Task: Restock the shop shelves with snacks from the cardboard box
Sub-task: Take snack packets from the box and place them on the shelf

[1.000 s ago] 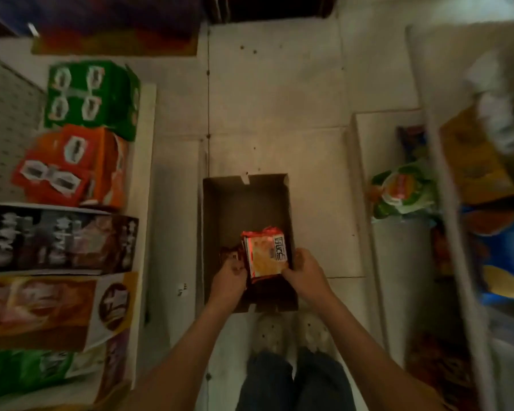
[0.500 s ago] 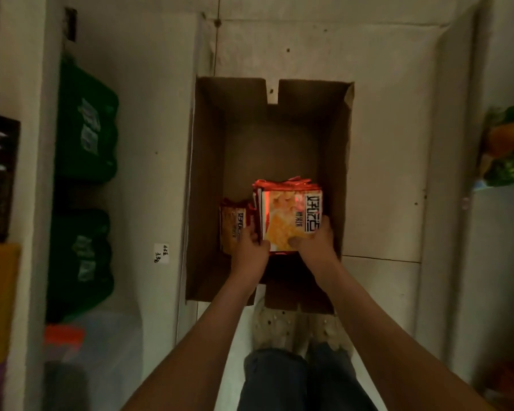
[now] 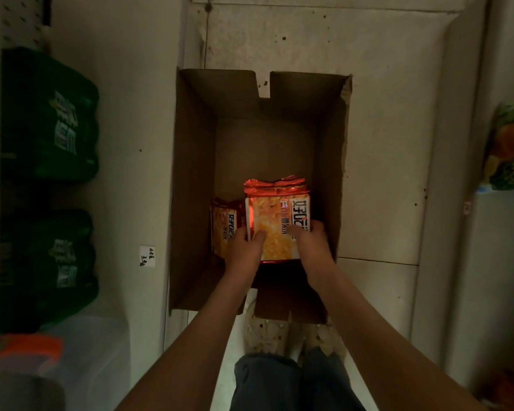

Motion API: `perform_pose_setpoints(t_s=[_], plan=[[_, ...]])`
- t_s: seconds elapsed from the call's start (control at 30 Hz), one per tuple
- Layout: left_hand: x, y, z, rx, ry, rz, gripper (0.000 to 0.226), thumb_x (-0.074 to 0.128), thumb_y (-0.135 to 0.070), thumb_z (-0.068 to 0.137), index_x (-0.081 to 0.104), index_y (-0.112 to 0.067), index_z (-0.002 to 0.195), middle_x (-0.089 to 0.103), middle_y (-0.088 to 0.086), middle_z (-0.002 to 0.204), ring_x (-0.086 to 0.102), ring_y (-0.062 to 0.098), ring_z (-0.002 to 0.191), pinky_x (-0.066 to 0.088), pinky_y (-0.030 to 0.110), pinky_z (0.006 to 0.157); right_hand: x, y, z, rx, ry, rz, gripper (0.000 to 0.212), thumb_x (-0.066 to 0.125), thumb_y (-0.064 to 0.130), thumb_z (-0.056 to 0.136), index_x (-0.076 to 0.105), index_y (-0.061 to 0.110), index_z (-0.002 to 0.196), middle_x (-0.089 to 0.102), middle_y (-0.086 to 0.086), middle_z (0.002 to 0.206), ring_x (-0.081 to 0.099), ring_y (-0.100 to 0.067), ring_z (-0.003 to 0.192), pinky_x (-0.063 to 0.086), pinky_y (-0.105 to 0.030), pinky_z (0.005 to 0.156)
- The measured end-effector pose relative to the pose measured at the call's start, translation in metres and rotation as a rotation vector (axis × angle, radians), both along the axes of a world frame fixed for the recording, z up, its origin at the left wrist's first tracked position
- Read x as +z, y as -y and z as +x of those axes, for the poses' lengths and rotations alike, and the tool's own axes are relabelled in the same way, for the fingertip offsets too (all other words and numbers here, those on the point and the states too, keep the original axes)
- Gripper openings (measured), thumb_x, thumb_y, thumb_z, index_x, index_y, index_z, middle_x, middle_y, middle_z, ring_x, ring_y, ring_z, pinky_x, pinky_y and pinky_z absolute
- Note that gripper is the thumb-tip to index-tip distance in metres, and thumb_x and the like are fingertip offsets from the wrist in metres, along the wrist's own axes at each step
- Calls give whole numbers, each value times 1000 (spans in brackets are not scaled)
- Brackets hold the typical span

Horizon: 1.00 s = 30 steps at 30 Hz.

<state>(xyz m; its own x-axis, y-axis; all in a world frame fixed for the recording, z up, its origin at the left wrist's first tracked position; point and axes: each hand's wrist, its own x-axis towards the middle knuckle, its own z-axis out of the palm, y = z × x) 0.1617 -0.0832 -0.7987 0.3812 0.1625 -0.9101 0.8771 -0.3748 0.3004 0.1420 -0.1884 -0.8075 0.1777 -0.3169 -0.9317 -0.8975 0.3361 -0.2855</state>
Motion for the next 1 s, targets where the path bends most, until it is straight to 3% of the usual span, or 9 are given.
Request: perform_pose_setpoints(t_s=[0.13, 0.27, 0.4, 0.47, 0.57, 0.6, 0.7, 0.87, 1.0], plan=[[0, 5, -2, 14, 9, -5, 25, 49, -29, 95, 49, -27, 121, 57, 0, 118, 56, 22, 109, 47, 45, 98, 2, 7, 1, 10, 4, 24, 50, 61, 19, 87, 37, 18, 131, 56, -2, 119, 55, -25, 110, 45, -34, 83], [-2, 8, 3, 96, 41, 66, 25, 55, -34, 91, 47, -25, 113, 59, -1, 110, 58, 19, 97, 49, 38, 85, 5, 11, 0, 72, 45, 30, 42, 59, 18, 89, 40, 15, 127, 55, 0, 110, 55, -20, 101, 43, -26, 68], [3, 0, 5, 29, 122, 169, 44, 69, -49, 78, 43, -29, 107, 57, -5, 105, 59, 19, 96, 52, 38, 82, 8, 12, -2, 36, 78, 55, 30, 56, 25, 92, 42, 18, 118, 60, 0, 109, 61, -20, 98, 52, -34, 79], [5, -6, 3, 54, 130, 152, 54, 74, -52, 71, 43, -29, 109, 60, -4, 107, 62, 20, 97, 55, 44, 85, 8, 10, -3, -9, 102, 90, 22, 53, 26, 93, 46, 18, 112, 61, -2, 106, 63, -19, 92, 53, -33, 75], [6, -11, -2, 110, 146, 56, 37, 73, -49, 74, 54, -36, 102, 66, -4, 106, 67, 19, 95, 56, 46, 85, 5, 6, -5, 46, 156, -13, 12, 45, 27, 97, 52, 21, 103, 54, -3, 117, 58, -19, 100, 51, -36, 86], [6, -12, -2, 102, 159, 39, 29, 72, -50, 75, 56, -41, 97, 67, -6, 105, 67, 19, 95, 56, 46, 85, 4, 5, -5, 75, 185, -62, 14, 42, 27, 98, 53, 21, 104, 49, -2, 121, 56, -18, 102, 50, -32, 88], [2, -16, -2, 88, 198, 43, 22, 71, -51, 75, 57, -45, 91, 68, -7, 105, 67, 18, 96, 56, 46, 83, -3, 3, -3, 98, 205, -118, 30, 36, 25, 100, 48, 18, 127, 45, 4, 120, 52, -7, 92, 42, -12, 66], [-7, -32, 0, 121, 142, -12, 26, 66, -45, 82, 57, -39, 106, 67, -1, 111, 66, 21, 100, 54, 49, 89, -30, 6, 6, 101, 41, -41, 41, 44, 18, 94, 42, 21, 135, 56, -2, 128, 59, -21, 109, 48, -26, 75], [-13, -40, -2, 242, 92, -113, 40, 55, -39, 92, 51, -26, 129, 65, 2, 119, 65, 21, 103, 53, 43, 88, -47, 9, 17, 83, -69, 87, 49, 61, 34, 87, 48, 19, 132, 62, -4, 124, 60, -24, 109, 49, -34, 85]])
